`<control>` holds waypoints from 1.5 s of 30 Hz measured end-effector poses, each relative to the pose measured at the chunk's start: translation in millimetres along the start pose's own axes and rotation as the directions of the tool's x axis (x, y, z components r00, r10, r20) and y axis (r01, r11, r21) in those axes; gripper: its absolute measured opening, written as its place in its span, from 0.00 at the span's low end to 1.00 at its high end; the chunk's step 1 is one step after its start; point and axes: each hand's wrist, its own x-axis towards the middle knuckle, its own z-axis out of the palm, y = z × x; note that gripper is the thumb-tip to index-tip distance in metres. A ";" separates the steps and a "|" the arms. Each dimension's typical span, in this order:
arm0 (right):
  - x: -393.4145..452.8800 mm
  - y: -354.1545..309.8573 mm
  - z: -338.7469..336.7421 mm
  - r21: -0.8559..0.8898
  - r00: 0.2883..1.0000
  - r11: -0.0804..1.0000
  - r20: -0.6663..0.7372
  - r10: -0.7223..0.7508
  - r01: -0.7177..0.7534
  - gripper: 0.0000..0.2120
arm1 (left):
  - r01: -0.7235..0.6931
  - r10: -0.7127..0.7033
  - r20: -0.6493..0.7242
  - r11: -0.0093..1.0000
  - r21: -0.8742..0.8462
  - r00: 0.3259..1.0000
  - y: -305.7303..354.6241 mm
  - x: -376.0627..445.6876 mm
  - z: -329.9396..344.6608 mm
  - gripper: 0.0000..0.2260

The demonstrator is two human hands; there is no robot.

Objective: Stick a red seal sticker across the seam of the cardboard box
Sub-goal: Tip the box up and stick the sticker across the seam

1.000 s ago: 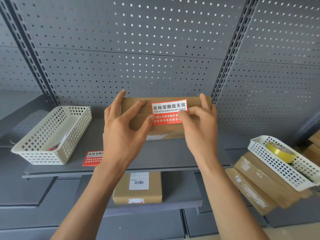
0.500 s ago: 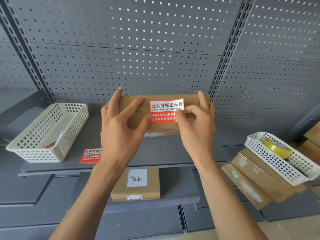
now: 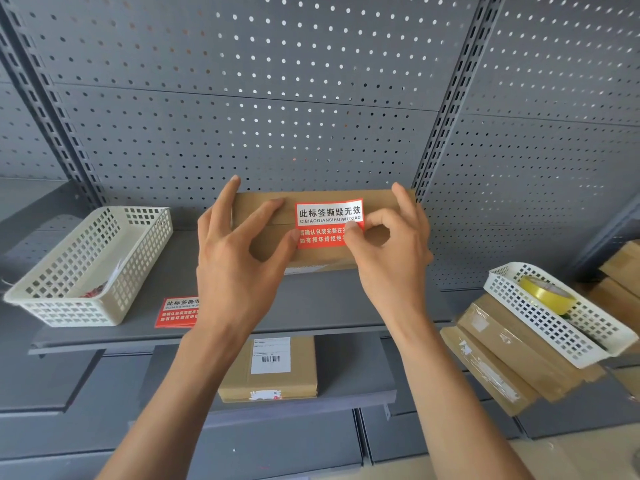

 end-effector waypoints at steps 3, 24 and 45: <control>0.0 1.2 -1.5 0.006 1.000 1.000 -0.012 -0.005 0.005 0.09 | -0.001 0.001 -0.001 1.000 -0.004 1.000 -0.4 -0.1 0.0 0.19; 8.7 28.2 -17.2 0.088 0.992 0.989 0.027 -0.123 0.120 0.13 | 0.002 -0.002 0.008 1.000 -0.027 1.000 -1.3 0.0 -0.1 0.19; 0.2 15.3 -0.9 0.002 0.997 0.997 0.023 -0.080 0.080 0.30 | 0.006 -0.005 0.037 1.000 -0.010 0.999 -1.4 4.2 -0.4 0.26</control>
